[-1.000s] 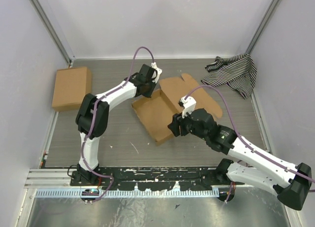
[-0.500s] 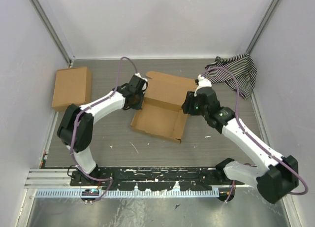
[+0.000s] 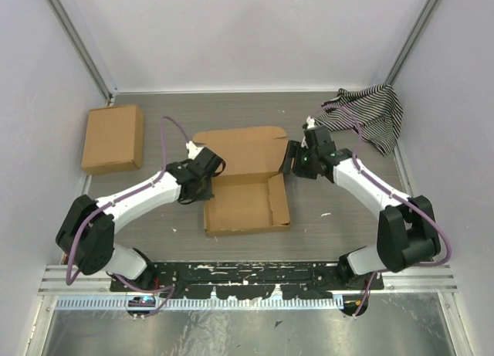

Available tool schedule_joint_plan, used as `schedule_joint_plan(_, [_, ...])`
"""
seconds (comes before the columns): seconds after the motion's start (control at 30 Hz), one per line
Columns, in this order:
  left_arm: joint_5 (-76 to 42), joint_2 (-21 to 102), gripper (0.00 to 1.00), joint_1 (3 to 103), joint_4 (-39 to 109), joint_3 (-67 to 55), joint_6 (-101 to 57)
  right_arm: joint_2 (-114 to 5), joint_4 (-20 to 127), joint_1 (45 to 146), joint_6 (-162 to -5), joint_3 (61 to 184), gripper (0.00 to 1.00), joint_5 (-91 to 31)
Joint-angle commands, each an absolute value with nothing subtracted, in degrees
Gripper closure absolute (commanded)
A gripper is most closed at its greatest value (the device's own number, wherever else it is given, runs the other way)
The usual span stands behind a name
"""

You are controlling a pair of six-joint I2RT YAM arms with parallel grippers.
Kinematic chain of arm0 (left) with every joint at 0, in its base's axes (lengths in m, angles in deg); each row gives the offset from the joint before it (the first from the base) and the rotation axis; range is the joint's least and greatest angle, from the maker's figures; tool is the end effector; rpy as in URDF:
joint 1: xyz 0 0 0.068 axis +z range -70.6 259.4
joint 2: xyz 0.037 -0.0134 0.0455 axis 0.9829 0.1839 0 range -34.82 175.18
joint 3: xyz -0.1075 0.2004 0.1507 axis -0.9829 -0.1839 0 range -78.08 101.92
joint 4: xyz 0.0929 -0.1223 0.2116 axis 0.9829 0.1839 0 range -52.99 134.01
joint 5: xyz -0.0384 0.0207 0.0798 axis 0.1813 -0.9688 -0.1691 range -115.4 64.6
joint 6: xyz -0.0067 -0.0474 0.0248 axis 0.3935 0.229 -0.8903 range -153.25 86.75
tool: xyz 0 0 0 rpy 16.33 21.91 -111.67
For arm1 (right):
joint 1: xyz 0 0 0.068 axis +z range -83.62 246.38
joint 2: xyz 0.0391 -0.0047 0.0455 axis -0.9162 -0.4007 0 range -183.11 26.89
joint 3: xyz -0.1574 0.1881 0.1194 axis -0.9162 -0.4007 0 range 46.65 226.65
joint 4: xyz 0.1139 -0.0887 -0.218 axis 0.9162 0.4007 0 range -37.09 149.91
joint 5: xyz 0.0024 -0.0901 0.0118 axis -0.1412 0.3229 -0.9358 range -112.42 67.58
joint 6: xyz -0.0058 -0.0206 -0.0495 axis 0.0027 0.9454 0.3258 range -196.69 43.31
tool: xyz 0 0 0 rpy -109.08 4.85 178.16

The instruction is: Fold the paper box

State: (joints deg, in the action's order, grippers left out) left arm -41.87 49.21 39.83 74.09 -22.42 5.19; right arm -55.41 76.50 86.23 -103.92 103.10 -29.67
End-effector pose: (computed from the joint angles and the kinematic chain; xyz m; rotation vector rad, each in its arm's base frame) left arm 0.2234 -0.1716 0.2141 -0.0568 2.6315 -0.0644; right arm 0.2828 0.1069 0.2391 0.1020 2.4918 0.5126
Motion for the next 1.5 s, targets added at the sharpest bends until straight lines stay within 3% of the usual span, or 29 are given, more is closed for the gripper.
schedule_joint_plan(0.0, [-47.5, 46.9, 0.88, 36.6, 76.0, -24.4, 14.7, -49.2, 76.4, 88.3, -101.8, 97.9, 0.33, -33.0])
schedule_joint_plan(0.27, [-49.7, 49.9, 0.89, 35.4, 74.9, -23.2, 13.4, -53.5, 75.6, 92.0, -97.9, 95.2, 0.38, -31.1])
schedule_joint_plan(0.43, [-49.3, 49.5, 0.89, 35.4, 73.3, -23.3, 11.7, -58.3, 76.0, 97.4, -96.7, 98.5, 0.46, -25.1])
schedule_joint_plan(0.5, [-49.0, 49.2, 0.89, 35.4, 72.1, -23.6, 10.7, -60.2, 77.0, 99.6, -96.8, 99.9, 0.54, -20.3])
schedule_joint_plan(0.63, [-49.9, 48.7, 0.89, 35.3, 72.1, -23.3, 9.1, -62.6, 79.8, 101.0, -98.4, 101.3, 0.8, -13.4])
schedule_joint_plan(0.77, [-50.8, 48.6, 0.9, 35.3, 73.5, -22.5, 8.2, -63.5, 82.1, 101.8, -100.1, 100.9, 0.9, -5.1])
schedule_joint_plan(1.07, [-53.3, 45.9, 0.91, 35.3, 76.9, -21.6, 7.8, -67.4, 84.5, 105.5, -106.3, 99.1, 0.92, 9.0])
schedule_joint_plan(1.27, [-52.0, 46.1, 0.91, 34.9, 75.7, -21.7, 8.3, -71.9, 80.3, 106.8, -109.6, 98.4, 0.92, 6.3])
schedule_joint_plan(1.47, [-52.7, 48.8, 0.9, 34.8, 74.7, -22.5, 7.9, -71.1, 76.0, 106.8, -111.9, 97.0, 0.84, -0.4])
